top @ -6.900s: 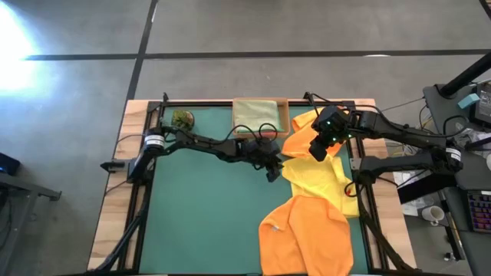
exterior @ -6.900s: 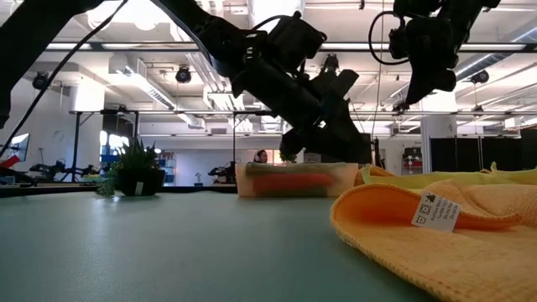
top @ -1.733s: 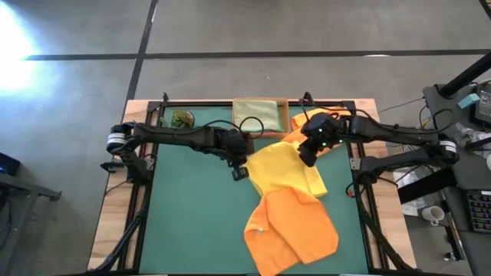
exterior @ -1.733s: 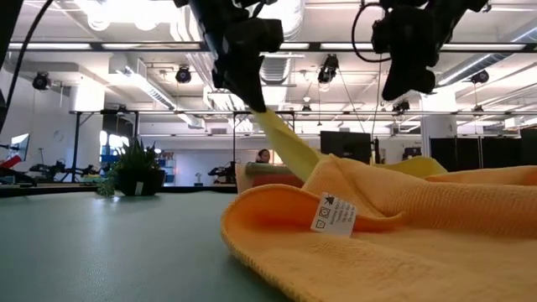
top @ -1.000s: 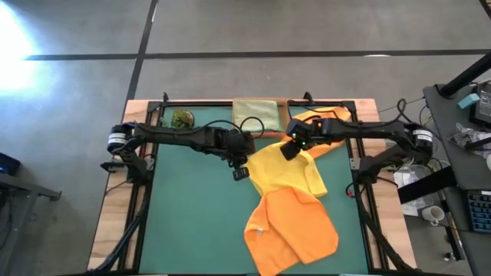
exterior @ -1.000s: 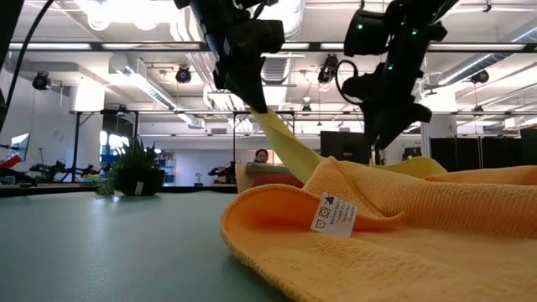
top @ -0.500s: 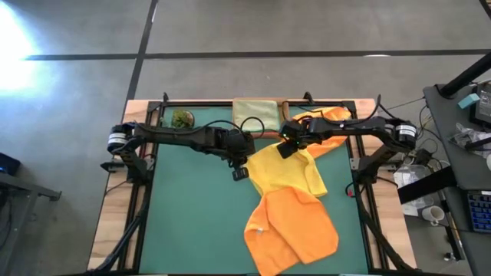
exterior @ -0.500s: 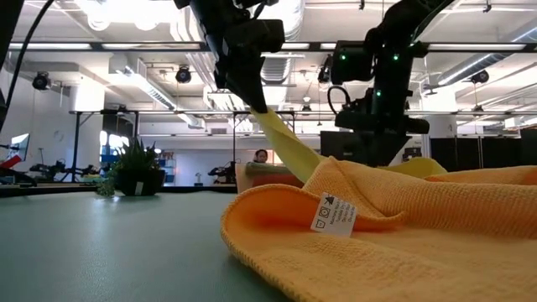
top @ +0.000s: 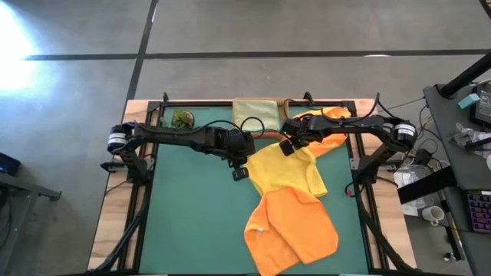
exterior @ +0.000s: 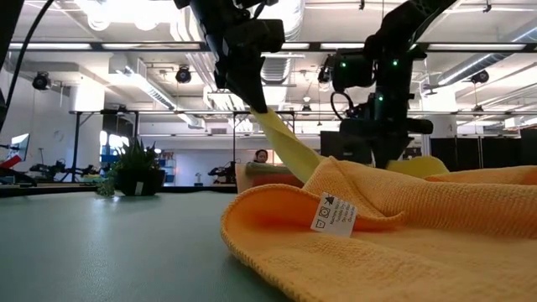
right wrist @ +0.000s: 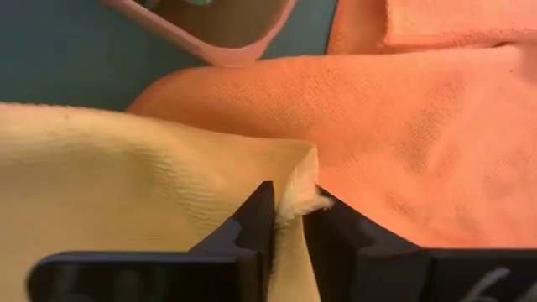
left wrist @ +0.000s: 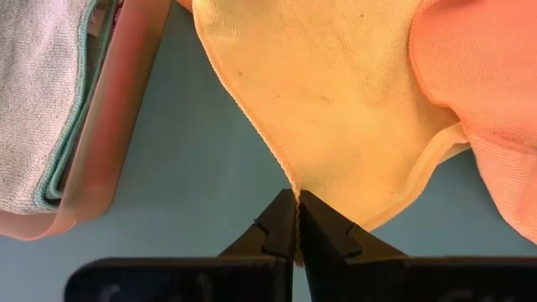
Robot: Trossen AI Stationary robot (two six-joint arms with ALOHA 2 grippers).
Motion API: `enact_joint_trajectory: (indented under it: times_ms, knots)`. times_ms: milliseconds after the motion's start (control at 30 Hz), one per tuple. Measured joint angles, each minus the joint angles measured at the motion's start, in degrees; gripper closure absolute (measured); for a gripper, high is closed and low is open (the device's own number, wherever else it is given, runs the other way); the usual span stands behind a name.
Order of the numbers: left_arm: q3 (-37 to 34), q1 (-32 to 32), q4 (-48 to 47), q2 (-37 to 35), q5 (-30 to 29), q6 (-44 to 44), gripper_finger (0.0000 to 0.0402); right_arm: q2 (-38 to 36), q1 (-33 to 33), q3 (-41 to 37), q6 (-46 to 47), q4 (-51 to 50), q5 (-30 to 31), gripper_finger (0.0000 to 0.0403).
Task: Fold microfiber towels
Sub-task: Fold the yellow microfiber towel
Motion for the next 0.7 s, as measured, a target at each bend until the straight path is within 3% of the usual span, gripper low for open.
enact_joint_trajectory:
  times_ms: [167, 367, 700]
  knots:
    - [0.00, 0.00, 0.00, 0.00, 0.02, -0.02, 0.0402, -0.01, -0.36, -0.02, -4.10, -0.94, 0.38, 0.0389]
    - [0.00, 0.00, -0.04, -0.02, -0.44, 0.09, 0.0401, -3.16, -0.35, -0.04, -10.14, -4.88, 2.17, 0.0394]
    - [1.61, 0.22, -0.91, -0.59, -4.22, 1.88, 0.0402, -23.16, 0.00, -0.07, -15.91, -5.74, 7.96, 0.0394]
